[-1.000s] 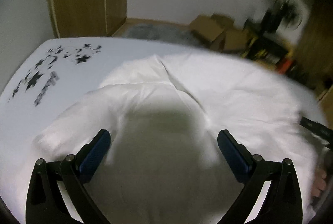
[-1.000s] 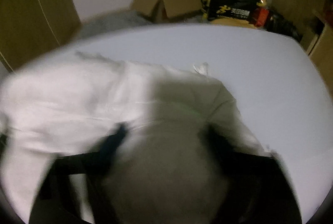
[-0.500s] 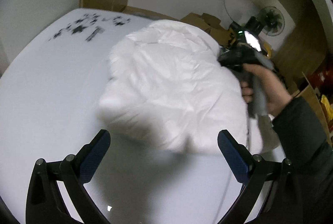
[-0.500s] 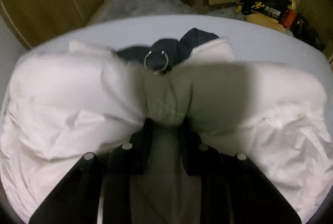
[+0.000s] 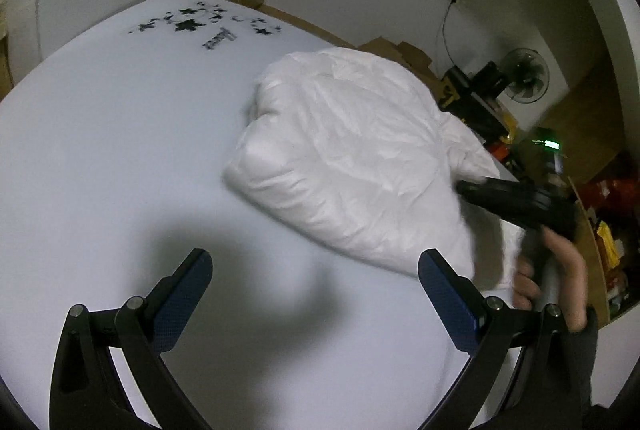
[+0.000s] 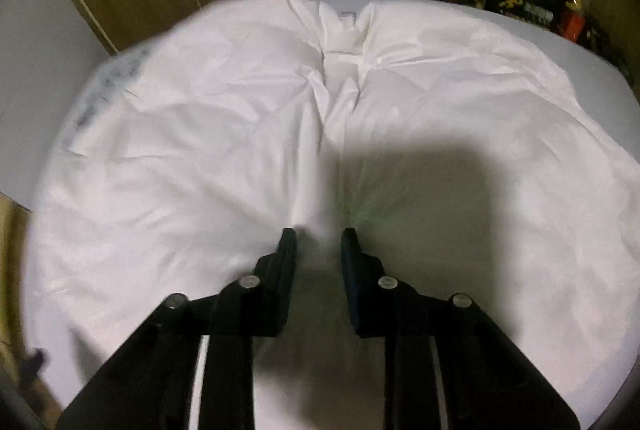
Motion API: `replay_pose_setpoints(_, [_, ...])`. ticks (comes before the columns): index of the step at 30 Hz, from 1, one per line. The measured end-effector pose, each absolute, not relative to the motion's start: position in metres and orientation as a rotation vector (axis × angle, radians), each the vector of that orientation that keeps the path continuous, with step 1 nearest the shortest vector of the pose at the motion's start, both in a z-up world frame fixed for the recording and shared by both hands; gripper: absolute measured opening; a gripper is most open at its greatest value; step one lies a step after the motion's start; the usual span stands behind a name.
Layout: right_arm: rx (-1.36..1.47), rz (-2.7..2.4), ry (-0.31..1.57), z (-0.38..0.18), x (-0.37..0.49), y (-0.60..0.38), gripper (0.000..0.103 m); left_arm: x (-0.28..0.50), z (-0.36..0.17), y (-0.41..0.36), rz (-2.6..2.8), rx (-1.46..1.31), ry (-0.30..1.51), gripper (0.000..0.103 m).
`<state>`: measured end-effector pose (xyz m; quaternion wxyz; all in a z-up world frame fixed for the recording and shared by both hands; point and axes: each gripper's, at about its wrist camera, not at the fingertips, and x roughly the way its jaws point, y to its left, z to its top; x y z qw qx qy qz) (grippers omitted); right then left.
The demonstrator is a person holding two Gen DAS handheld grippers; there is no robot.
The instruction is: Fold large clothes
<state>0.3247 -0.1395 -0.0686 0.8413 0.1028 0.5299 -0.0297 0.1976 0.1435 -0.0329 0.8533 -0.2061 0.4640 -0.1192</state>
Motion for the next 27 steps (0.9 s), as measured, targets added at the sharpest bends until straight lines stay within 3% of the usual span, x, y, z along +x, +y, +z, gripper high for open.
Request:
replay_pose_setpoints(6, [0.208, -0.037, 1.124, -0.108, 0.306, -0.135, 0.02, 0.207, -0.046, 0.15, -0.244, -0.525, 1.033, 0.103])
replay_pose_setpoints(11, [0.217, -0.028, 1.108, -0.091, 0.284, -0.125, 0.02, 0.204, -0.046, 0.153, -0.25, -0.554, 1.014, 0.103])
replay_pose_setpoints(16, [0.135, -0.02, 1.133, -0.12, 0.294, -0.119, 0.022, 0.219, -0.064, 0.157, -0.296, -0.726, 1.095, 0.103])
replay_pose_setpoints(17, [0.199, 0.002, 1.149, -0.116, 0.296, -0.125, 0.027, 0.221, -0.065, 0.157, -0.3, -0.743, 1.093, 0.103])
replay_pose_setpoints(19, [0.297, 0.044, 1.125, -0.101, 0.287, -0.128, 0.058, 0.225, -0.068, 0.162, -0.299, -0.78, 1.086, 0.103])
replay_pose_setpoints(20, [0.336, 0.052, 1.082, -0.091, 0.277, -0.131, 0.089, 0.23, -0.071, 0.165, -0.294, -0.805, 1.078, 0.103])
replay_pose_setpoints(21, [0.358, 0.034, 1.03, -0.083, 0.266, -0.133, 0.1, 0.235, -0.074, 0.166, -0.298, -0.83, 1.076, 0.103])
replay_pose_setpoints(27, [0.487, 0.051, 0.92, -0.066, 0.218, -0.159, 0.1, 0.27, -0.094, 0.164, -0.326, -0.967, 1.081, 0.103])
